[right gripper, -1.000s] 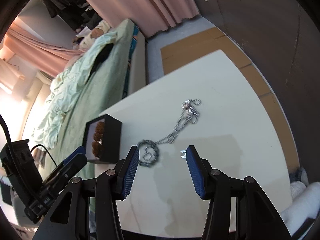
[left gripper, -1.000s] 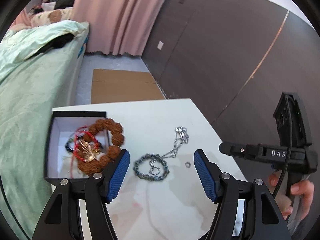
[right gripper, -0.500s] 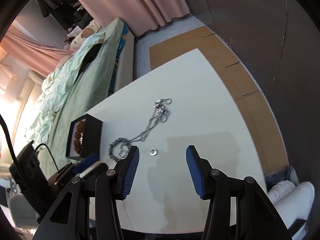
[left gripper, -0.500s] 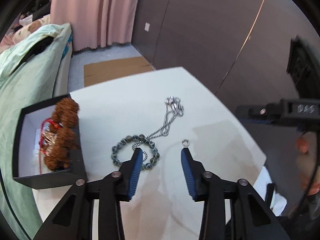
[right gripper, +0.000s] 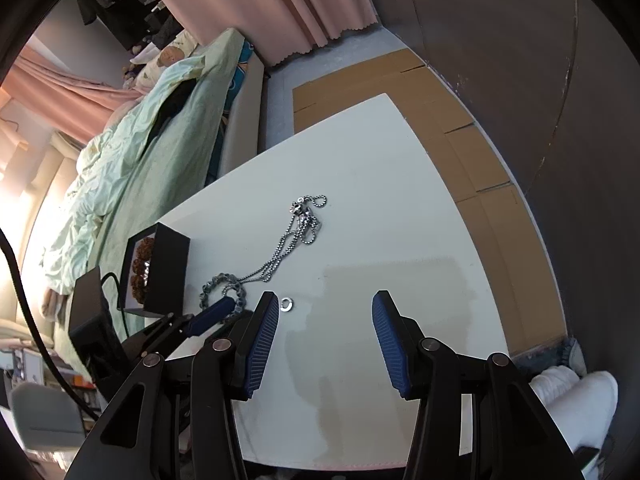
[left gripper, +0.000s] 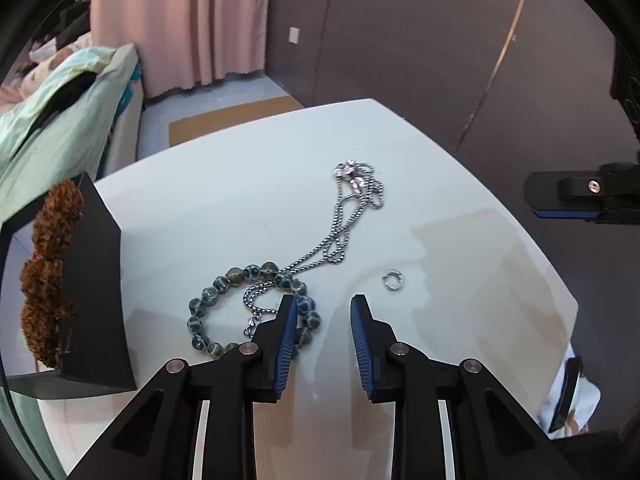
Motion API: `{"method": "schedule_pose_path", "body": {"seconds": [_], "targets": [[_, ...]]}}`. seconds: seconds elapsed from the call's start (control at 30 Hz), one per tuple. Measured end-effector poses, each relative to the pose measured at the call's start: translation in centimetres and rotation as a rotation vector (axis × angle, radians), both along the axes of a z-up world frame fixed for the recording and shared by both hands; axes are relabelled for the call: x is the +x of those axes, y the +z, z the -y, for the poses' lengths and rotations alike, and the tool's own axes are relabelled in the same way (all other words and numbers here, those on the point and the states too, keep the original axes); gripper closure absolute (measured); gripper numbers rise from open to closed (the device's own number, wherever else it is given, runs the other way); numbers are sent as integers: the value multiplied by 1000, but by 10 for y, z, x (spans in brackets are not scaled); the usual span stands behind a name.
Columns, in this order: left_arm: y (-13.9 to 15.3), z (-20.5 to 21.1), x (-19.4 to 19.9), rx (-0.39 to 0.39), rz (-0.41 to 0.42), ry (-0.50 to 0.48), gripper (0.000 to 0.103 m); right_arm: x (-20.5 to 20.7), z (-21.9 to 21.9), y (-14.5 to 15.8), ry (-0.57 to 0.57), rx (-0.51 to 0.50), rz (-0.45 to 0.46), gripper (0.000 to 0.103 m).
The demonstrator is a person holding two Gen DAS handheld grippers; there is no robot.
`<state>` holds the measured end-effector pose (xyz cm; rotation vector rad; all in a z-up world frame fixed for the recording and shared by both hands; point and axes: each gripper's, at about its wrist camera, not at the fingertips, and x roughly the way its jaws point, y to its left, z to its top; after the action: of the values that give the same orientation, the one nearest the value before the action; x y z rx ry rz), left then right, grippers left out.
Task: Organize jewelry
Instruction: 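Grasp the grey beaded bracelet with the left tool while the right tool grasps the silver ring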
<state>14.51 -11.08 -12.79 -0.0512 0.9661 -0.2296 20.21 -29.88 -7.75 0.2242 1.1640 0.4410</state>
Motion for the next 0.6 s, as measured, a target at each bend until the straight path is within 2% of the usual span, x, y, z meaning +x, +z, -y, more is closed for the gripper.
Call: {"method": "schedule_pose_path", "body": {"seconds": [0.17, 0.3, 0.47, 0.6], "targets": [[-2, 2, 0, 41, 17, -4, 84, 2, -6, -4, 4, -21, -9, 53], [-1, -6, 1, 22, -7, 3, 94, 1, -11, -4, 17, -32, -2, 53], [7, -14, -5, -18, -6, 17, 94, -2, -20, -8, 42, -57, -3, 53], [29, -19, -13, -48, 44, 23, 94, -4, -28, -12, 59, -79, -3, 53]]}}
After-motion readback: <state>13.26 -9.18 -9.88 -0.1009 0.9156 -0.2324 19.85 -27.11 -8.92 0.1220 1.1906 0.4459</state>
